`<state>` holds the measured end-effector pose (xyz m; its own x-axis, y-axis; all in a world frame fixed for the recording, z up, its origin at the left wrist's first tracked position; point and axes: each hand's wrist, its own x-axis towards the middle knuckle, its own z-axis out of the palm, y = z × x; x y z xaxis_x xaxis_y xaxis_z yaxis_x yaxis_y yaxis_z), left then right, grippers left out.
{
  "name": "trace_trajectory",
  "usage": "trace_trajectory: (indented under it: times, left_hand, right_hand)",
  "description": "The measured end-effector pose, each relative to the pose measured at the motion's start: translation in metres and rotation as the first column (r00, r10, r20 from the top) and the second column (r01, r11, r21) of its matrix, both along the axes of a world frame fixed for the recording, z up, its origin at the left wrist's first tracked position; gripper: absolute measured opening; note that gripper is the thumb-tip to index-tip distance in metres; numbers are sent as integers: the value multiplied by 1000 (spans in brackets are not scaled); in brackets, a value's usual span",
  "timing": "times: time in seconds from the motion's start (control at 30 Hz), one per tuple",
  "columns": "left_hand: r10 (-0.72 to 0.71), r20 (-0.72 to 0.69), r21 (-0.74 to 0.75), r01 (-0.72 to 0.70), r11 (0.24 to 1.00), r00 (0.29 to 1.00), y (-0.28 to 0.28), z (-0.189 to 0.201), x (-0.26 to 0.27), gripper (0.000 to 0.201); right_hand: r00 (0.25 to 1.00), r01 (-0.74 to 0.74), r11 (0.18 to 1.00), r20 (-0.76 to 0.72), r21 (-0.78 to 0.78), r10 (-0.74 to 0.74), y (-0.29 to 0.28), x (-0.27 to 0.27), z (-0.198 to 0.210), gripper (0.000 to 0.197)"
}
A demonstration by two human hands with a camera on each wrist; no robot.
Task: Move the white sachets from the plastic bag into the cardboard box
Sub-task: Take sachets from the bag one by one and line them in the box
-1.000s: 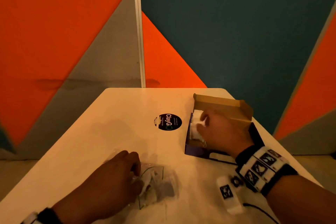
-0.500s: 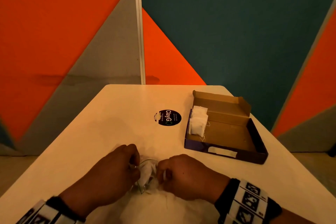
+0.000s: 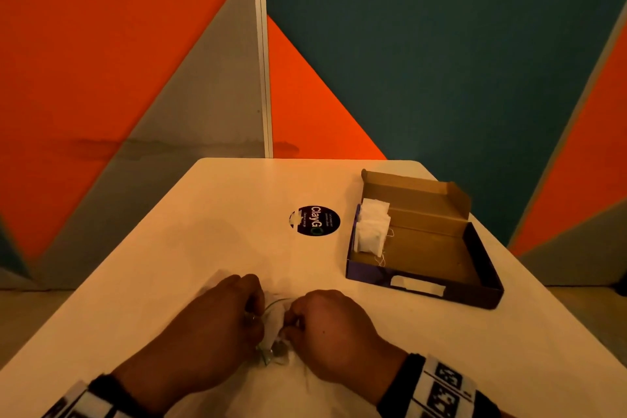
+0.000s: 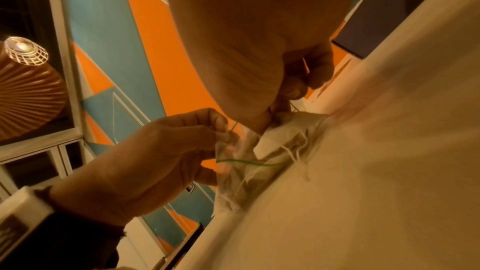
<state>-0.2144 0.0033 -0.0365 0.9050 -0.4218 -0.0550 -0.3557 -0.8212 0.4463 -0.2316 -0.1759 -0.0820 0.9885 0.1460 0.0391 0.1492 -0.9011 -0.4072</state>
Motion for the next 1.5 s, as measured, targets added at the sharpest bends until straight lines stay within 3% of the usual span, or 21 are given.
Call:
trace_trajectory:
  times: [0.1,0.2,0.3,0.47,0.53,0.73,0.8,0.9,1.07,1.2,1.33,1.4,1.5]
  left_hand:
    - [0,-3,-10,0,1000,1000,1,1,0,11]
    - [-17,-2,-25,17,1000,1000,2,0,1,12]
    - [-23,-11,-24,23,999,1000,2,-1,2,14]
    - [-44,-10,-57,43,997,999,0,2,-3,5]
    - [-56,14,-95,57,994,998,-3,4,-7,5]
    - [-3,160,-267,46,962,987,-19,8,-18,42]
    - [-13,166,-270,58,961,986,-23,9,-16,36]
    - [23,137,-276,16,961,990,-26,11,-14,20]
    - [92,61,-406,-60,912,994,-14,13,-7,31]
    - [-3,20,-520,13,854,1000,-10,27,-14,21]
    - [-116,37,-385,121,915,993,-20,35,-24,19]
    - [-78,87,-306,101,947,993,-26,34,-25,19]
    - [-17,138,-315,60,947,990,-30,32,-24,22]
  right_hand:
    - [998,32,996,-60,84,-27,-11,-1,6,25]
    - [987,78,956,-160,282,-33,-30,-3,16,20]
    - [962,173,819,-273,548,-21,-49,-7,25,12]
    - [948,267,618,-317,740,-30,-62,-8,29,13]
    - [946,260,580,-323,772,5,-61,-8,27,13]
    - [934,262,568,-352,781,53,-49,-8,28,12]
    - [935,248,568,-348,784,71,-45,-10,30,10]
    - [926,276,474,-363,836,102,-43,-11,33,13]
    - [903,371,323,-419,871,91,-48,-11,36,15]
    - [896,395,256,-431,882,104,-47,-8,39,7]
    - [898,380,259,-421,888,127,-37,-10,42,8]
    - [899,376,268,-419,887,127,-30,-11,43,10]
    - [889,391,231,-431,891,153,-26,-14,44,12]
